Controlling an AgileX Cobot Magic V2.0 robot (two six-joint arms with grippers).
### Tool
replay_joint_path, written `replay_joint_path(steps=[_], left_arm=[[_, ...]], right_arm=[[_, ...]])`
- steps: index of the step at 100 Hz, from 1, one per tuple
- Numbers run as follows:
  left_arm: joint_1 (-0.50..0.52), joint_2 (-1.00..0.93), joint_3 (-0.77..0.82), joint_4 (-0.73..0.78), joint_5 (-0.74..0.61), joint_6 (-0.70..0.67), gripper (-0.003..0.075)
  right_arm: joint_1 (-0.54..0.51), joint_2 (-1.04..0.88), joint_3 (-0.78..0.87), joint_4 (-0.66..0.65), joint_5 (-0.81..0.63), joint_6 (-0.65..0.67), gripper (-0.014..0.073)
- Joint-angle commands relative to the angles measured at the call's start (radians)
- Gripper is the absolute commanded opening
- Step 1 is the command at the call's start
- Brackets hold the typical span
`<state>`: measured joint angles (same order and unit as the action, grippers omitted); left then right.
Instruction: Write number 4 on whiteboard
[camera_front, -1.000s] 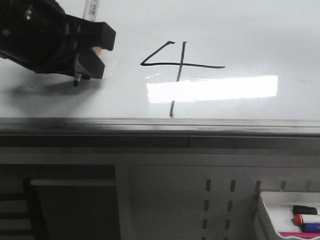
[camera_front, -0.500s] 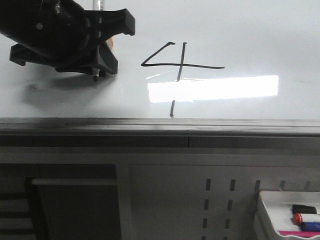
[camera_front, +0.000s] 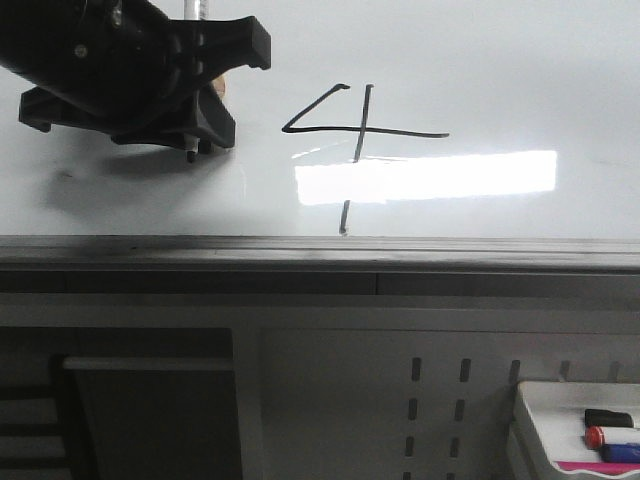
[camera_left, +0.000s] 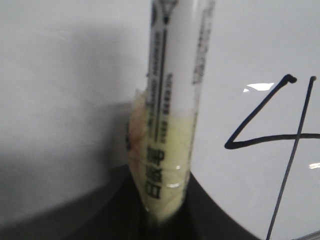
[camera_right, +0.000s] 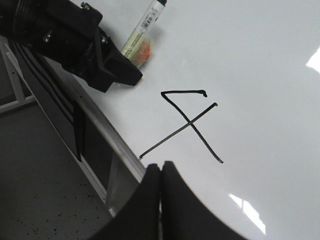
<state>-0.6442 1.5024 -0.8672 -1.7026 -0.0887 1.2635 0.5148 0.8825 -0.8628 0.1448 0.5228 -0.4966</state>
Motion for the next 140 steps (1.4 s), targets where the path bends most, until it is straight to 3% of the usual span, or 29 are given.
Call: replay_joint_path(steps=[1,13,40,93,117,140], left_arm=[[0.014,0.005,-0.015,-0.002,-0.084,0.005,-0.0018],[0.014,0.005,-0.015,-0.002,-0.082,0.005,0.0015],[0.014,0.005,-0.015,-0.004,-0.082,0.005,0.0226],[0.014,0.005,-0.015,-0.006,-0.082,0.005,0.0235],[0.014,0.005,-0.015,-0.006,-0.082,0.005,0.0393],[0.014,0.005,-0.015,-0.006,-0.082,0.005,0.0395]], right_arm=[[-0.006,-0.015,-0.032,0.010,-0.064,0.000,-0.0067],[-0.006,-0.015,-0.032,0.019,-0.064,0.000,-0.0067],[-0.006,-0.015,-0.032,0.041,-0.064,0.000,-0.0067],[-0.006,-0.015,-0.032,0.048,-0.064,0.000,-0.0067],[-0.006,-0.015,-0.032,0.050,-0.064,0.000,-0.0067],[-0.006,-0.015,-0.032,0.050,-0.064,0.000,-0.0067]])
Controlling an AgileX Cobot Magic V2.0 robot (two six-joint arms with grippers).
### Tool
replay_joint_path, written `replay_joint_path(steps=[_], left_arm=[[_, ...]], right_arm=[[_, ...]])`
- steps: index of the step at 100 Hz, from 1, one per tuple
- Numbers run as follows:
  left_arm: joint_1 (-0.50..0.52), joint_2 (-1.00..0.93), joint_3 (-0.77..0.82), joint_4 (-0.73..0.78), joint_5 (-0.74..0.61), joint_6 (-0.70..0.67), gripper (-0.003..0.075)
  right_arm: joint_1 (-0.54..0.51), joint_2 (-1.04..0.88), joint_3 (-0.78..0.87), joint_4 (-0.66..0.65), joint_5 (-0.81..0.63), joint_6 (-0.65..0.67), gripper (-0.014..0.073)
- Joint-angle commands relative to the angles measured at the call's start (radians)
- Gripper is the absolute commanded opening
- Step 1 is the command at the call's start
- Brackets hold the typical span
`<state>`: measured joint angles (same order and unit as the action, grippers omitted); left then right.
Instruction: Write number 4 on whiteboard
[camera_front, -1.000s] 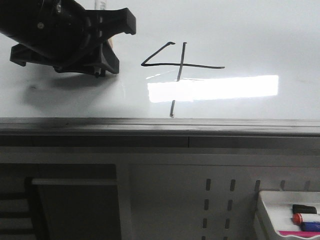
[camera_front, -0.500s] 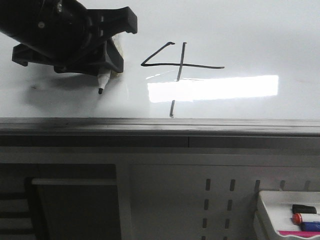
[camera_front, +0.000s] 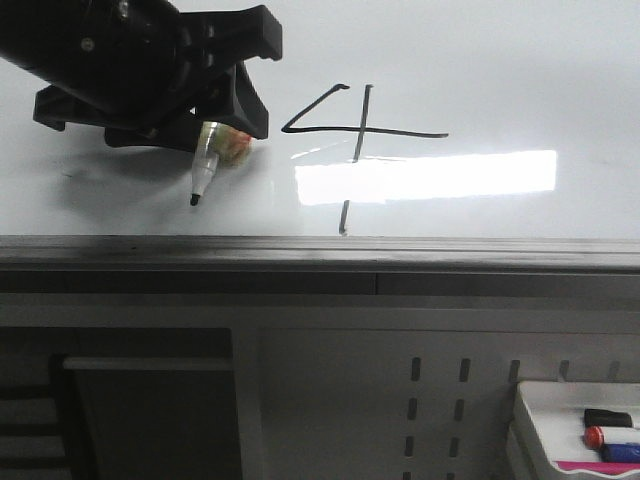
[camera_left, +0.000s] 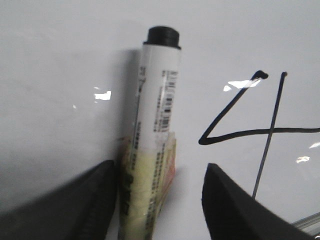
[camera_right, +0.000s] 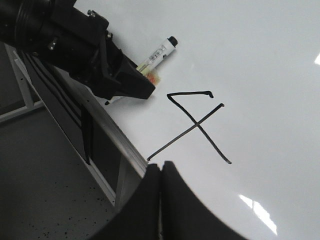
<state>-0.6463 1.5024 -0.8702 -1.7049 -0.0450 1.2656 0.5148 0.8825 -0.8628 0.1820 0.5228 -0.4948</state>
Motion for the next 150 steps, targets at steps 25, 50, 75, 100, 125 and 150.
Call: replay_joint_path(steps=[25,50,75,100,125,150], left_arm=[[0.017,0.005,-0.012,-0.002,-0.125,0.003,0.0565],[0.016,-0.060,-0.012,0.004,-0.089,0.003,0.0589],[-0.055,-0.227,-0.012,0.088,-0.091,0.003,0.0587],[-0.133,-0.457,0.050,0.096,-0.166,0.078,0.0403],[-0.141,-0.751,0.307,0.094,-0.176,0.138,-0.0018],[-0.141,-0.945,0.463,0.077,-0.134,0.138,-0.0020]], right_arm=[[-0.006,-0.015,-0.032,0.013,-0.066,-0.002,-0.0067],[-0.006,-0.029,-0.032,0.013,-0.108,-0.002,-0.0067],[-0.006,-0.102,-0.032,0.013,-0.093,-0.002,-0.0066],[-0.006,-0.232,0.030,-0.043,-0.077,-0.002,-0.0064],[-0.006,-0.529,0.329,-0.046,-0.223,0.024,-0.0064],[-0.006,-0.799,0.543,-0.047,-0.274,0.024,-0.0064]])
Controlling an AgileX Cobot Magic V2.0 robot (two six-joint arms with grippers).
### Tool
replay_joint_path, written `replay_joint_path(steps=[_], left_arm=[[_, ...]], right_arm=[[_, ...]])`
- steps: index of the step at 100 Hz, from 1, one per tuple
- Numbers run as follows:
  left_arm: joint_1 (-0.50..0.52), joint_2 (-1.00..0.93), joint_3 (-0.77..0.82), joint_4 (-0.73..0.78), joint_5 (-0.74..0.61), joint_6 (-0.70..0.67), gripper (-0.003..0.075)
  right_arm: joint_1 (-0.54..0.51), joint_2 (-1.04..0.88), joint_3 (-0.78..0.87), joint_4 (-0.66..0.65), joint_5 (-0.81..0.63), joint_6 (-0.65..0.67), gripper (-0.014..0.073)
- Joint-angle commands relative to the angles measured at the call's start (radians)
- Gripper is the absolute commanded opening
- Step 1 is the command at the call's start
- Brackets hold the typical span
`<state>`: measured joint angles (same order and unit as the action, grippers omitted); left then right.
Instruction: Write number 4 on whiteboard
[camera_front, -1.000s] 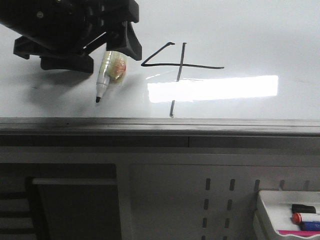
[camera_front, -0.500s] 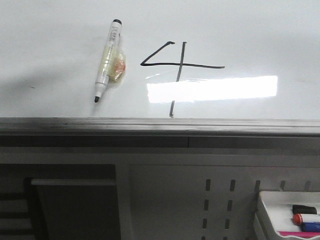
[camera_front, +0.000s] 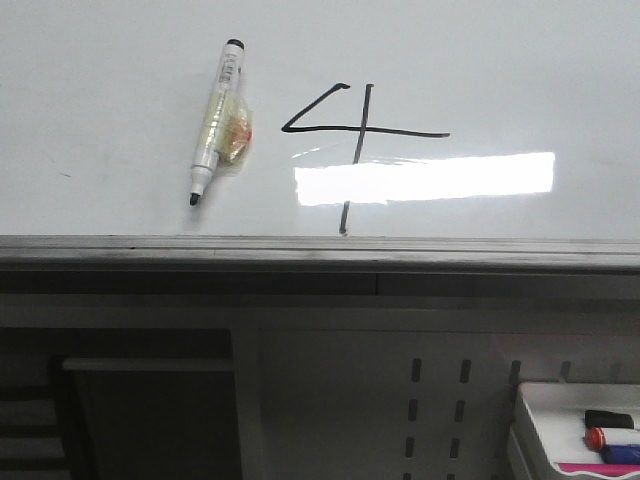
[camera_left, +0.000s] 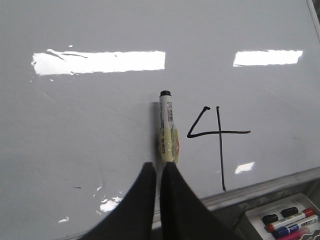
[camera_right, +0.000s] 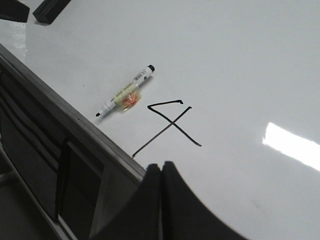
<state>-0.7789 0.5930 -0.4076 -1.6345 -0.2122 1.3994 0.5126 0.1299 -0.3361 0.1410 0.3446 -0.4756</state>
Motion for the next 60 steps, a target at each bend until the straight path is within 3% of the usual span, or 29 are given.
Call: replay_joint_path(steps=[1,60], left_arm=[[-0.009,-0.042,0.004,0.006,0.035,0.004,-0.0020],[-0.009,-0.063,0.037,0.004,0.036,0.004,-0.0020]], right_arm=[[-0.004,-0.047,0.016,-0.006,-0.096,0.005,-0.0064],[-0.004,-0.103,0.048,-0.006,-0.088,0.005,-0.0064]])
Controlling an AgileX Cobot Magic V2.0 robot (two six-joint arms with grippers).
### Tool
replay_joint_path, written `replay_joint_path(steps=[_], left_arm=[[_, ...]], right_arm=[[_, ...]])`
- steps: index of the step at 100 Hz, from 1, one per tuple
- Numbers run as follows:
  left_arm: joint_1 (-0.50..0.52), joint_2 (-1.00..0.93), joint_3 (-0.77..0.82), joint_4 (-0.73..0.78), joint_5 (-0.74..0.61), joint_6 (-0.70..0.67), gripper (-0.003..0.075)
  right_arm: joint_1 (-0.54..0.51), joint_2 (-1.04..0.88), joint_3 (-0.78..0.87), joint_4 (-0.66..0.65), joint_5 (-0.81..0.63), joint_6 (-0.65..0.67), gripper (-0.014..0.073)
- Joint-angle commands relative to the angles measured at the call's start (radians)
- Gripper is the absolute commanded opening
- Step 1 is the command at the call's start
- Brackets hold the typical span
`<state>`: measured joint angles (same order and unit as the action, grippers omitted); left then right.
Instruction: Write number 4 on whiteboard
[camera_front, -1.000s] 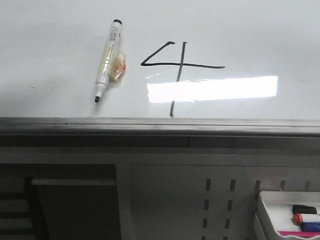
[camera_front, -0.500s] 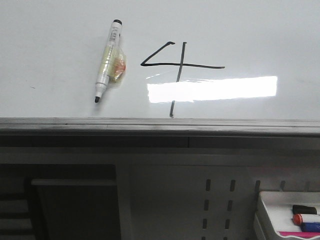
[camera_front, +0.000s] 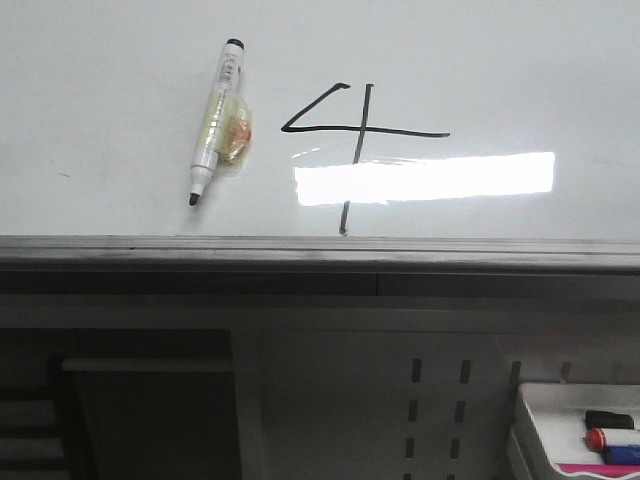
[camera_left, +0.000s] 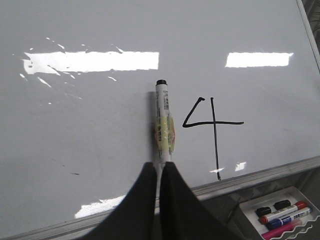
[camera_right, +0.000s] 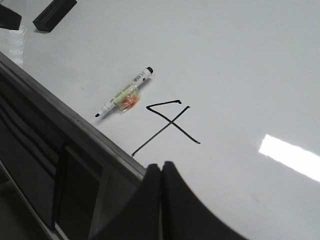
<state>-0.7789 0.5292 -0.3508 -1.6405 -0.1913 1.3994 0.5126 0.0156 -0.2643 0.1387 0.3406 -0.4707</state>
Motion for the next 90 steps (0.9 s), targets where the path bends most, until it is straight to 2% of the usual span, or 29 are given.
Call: replay_joint_path(steps=[1,13,23,30,45,53,59,66,75,90], left_arm=[[-0.009,0.001,-0.018,0.010,0.015,0.004,-0.0020],[-0.009,-0.004,0.040,0.027,0.004,0.004,-0.0020],[0.002,-0.056,0.105,0.268,0.022,-0.045,-0.0020],[0.027,-0.130,0.155,0.510,0.069,-0.185,-0.0020],[0.141,-0.289,0.259,0.993,0.074,-0.643,-0.0020],[0.235,-0.371,0.314,1.192,0.074,-0.833,-0.0020],[0.308,-0.418,0.340,1.290,0.076,-0.919,-0.0020],[0.380,-0.455,0.367,1.348,0.085,-0.964,-0.0020],[0.490,-0.499,0.389,1.353,0.123,-1.008,-0.0020],[0.614,-0.556,0.389,1.374,0.326,-1.112,-0.0020]], right_arm=[[-0.004,0.012,-0.024,-0.004,-0.084,0.000,-0.0064],[-0.004,0.012,-0.024,-0.004,-0.084,0.000,-0.0064],[-0.004,0.012,-0.024,-0.004,-0.084,0.000,-0.0064],[-0.004,0.012,-0.024,-0.004,-0.084,0.000,-0.0064],[-0.004,0.012,-0.024,-0.004,-0.084,0.000,-0.0064],[-0.004,0.012,-0.024,-0.004,-0.084,0.000,-0.0064],[-0.004,0.012,-0.024,-0.004,-0.084,0.000,-0.0064],[-0.004,0.012,-0.024,-0.004,-0.084,0.000,-0.0064],[-0.004,0.012,-0.024,-0.004,-0.084,0.000,-0.0064],[-0.004,0.012,-0.024,-0.004,-0.084,0.000,-0.0064]])
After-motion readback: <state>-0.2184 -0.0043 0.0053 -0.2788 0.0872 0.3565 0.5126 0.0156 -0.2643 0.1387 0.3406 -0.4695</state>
